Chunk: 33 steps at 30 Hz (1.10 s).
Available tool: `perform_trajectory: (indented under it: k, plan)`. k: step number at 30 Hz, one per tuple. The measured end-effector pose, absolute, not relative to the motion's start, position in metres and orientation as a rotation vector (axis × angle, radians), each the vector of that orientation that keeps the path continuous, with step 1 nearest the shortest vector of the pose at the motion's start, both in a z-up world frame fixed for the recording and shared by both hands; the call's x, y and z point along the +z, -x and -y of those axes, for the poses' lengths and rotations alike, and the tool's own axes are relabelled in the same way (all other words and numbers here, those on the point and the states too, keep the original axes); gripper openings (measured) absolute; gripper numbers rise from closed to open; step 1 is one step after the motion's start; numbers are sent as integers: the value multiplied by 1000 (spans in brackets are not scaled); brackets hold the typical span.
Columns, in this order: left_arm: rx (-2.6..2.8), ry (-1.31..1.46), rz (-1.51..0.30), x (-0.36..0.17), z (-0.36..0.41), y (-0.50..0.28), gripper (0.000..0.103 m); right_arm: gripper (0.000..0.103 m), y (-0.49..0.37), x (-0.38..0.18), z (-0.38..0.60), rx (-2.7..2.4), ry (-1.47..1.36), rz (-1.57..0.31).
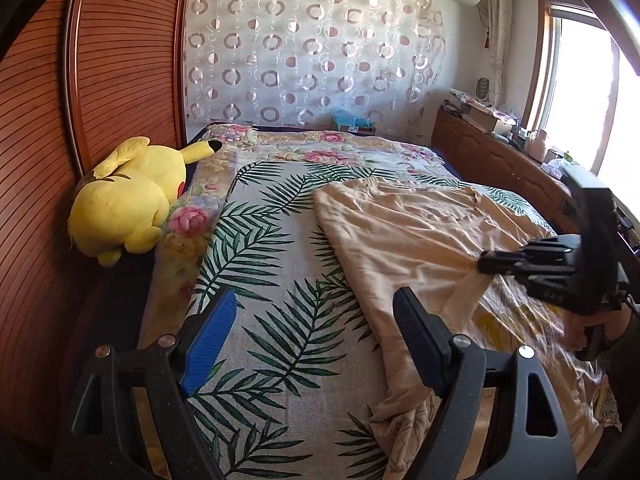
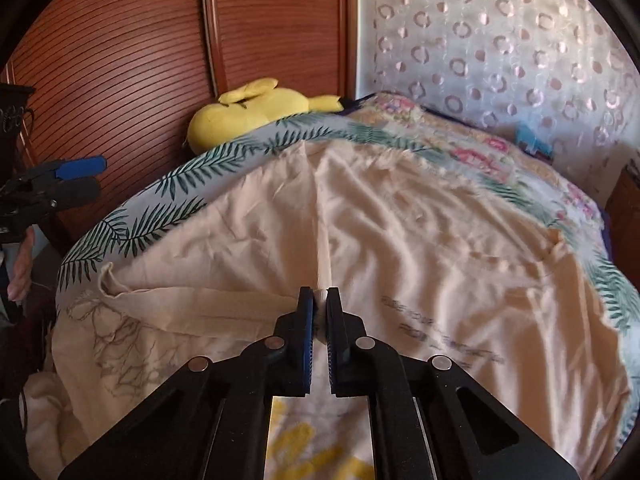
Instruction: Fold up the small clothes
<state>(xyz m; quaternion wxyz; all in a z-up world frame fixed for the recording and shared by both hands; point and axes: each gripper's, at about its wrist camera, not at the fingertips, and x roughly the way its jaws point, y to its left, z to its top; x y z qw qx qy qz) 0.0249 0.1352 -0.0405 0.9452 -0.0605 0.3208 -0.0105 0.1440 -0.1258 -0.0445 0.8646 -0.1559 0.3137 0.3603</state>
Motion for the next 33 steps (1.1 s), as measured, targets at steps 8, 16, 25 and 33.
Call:
perform_trajectory:
  k: [8,16,25,33]
  plan:
    - [-31,121,-669,-49,-128,-29,81,25,-147,-43,168,638,267,-630]
    - [-22,123,-659,-48,-126,-25,81,41,-126,-40,144,770,181,-630]
    - [-3,146,-654,-52,-138,-18,81,40,-134,-69,64,980,213,-740]
    - [0,149,-666,-58,-139,-14,81,9,-131,-98,59,995,279,-821]
